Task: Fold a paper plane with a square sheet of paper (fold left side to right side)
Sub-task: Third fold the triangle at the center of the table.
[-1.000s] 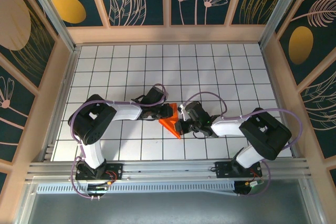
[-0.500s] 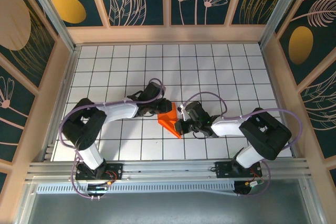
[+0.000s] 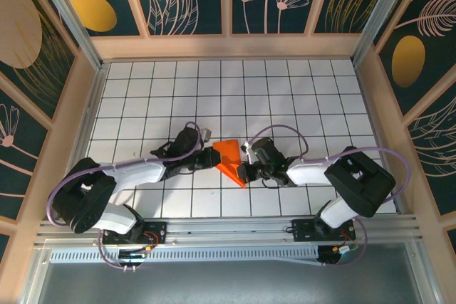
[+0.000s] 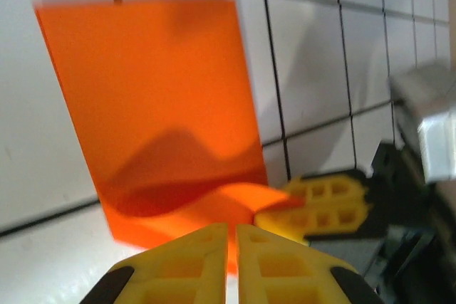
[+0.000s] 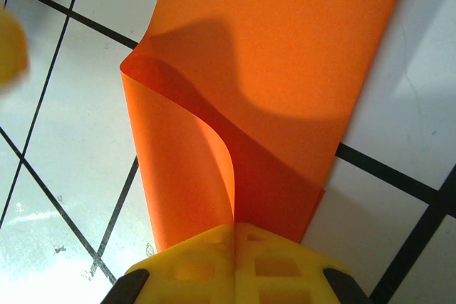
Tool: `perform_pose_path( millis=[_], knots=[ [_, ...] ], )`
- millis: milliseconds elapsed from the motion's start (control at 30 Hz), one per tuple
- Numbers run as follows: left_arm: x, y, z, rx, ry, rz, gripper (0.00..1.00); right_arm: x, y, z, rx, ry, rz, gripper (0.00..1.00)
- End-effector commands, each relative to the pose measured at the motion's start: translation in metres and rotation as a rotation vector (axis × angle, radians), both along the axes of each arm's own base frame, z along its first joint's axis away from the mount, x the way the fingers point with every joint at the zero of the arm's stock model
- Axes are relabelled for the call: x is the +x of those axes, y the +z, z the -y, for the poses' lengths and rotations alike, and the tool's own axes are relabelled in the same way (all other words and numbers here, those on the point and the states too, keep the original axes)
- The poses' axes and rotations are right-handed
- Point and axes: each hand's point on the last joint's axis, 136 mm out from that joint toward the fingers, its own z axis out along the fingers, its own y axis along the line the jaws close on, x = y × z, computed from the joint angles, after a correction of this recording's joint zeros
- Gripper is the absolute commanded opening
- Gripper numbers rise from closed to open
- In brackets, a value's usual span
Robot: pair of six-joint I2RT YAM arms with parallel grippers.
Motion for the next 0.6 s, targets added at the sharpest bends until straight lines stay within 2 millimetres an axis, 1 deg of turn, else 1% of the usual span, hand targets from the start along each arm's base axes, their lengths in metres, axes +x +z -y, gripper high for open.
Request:
perform_pose_path(
  millis=[0,133,267,367,567],
  knots=[
    [-0.003,0.018,0.027,-0.127,-0.040,0.010,0.11,-0.012,-0.025,0.016,-0.081,-0.017,-0.078,0.00],
    [-0.004,0.006,0.037,-0.099,-0.041,-0.014,0.10,-0.012,-0.025,0.015,-0.083,-0.013,-0.078,0.00],
    [-0.003,-0.010,0.042,-0.051,-0.035,-0.041,0.10,-0.012,-0.027,0.015,-0.091,-0.010,-0.079,0.00],
    [-0.003,-0.020,0.041,-0.025,-0.030,-0.055,0.09,-0.012,-0.027,0.014,-0.093,-0.006,-0.080,0.00],
    [-0.004,-0.029,0.037,0.000,-0.020,-0.066,0.09,-0.012,-0.028,0.015,-0.097,-0.005,-0.080,0.00]
  ],
)
